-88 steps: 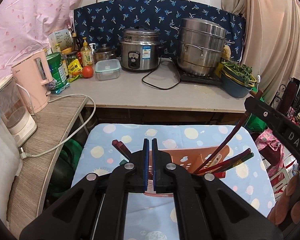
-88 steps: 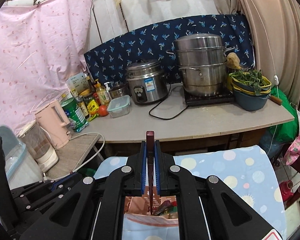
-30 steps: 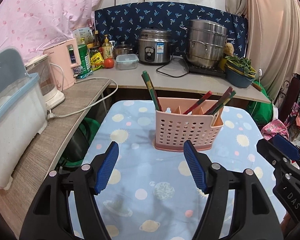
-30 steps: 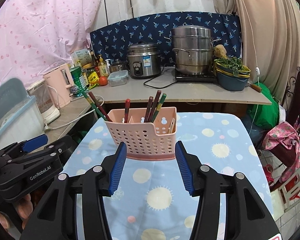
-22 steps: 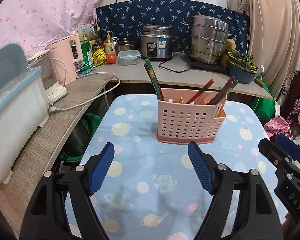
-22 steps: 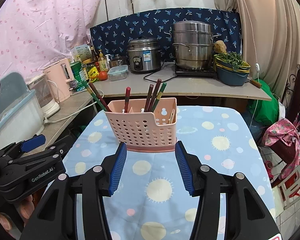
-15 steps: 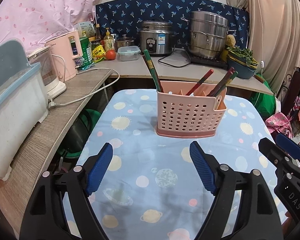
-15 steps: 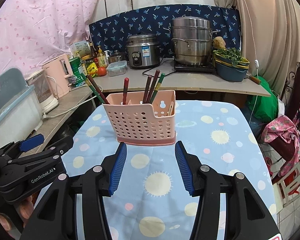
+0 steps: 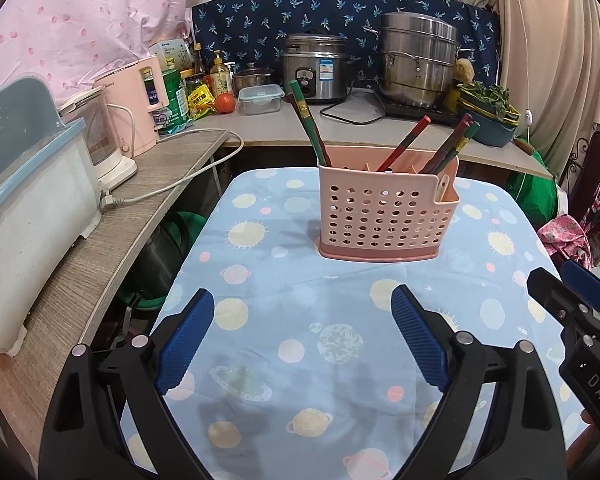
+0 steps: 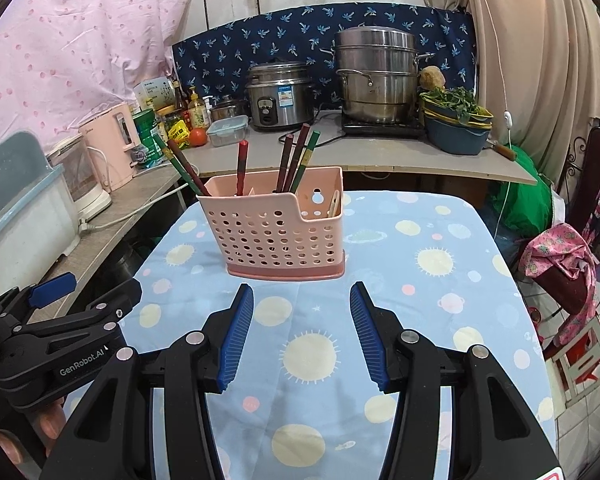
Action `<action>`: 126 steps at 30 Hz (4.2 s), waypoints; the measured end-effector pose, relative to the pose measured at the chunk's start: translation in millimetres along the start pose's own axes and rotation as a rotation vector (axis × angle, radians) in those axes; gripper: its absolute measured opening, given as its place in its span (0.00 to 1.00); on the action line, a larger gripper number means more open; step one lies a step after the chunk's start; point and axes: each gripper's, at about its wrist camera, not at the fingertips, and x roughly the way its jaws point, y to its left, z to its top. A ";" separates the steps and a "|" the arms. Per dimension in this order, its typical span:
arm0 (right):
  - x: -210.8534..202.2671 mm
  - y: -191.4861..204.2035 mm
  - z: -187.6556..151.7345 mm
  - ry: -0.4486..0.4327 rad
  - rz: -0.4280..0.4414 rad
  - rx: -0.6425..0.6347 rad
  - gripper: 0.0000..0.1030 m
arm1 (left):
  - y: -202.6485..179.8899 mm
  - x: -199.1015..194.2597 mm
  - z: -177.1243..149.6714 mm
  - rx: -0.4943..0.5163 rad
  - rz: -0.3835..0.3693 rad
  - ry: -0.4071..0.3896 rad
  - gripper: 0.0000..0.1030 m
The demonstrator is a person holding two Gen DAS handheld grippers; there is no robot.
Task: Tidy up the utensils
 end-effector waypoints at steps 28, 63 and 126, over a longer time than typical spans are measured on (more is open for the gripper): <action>5.8 -3.2 -13.4 0.024 -0.034 -0.004 0.81 | 4.1 6.5 -9.1 0.008 0.043 0.028 0.92; 14.6 -2.3 -24.6 0.072 -0.064 -0.017 0.94 | 4.0 11.5 -20.3 0.019 0.064 0.053 0.93; 17.9 -4.0 -21.7 0.081 -0.086 -0.016 0.94 | 8.9 11.2 -13.1 0.007 0.066 0.050 0.93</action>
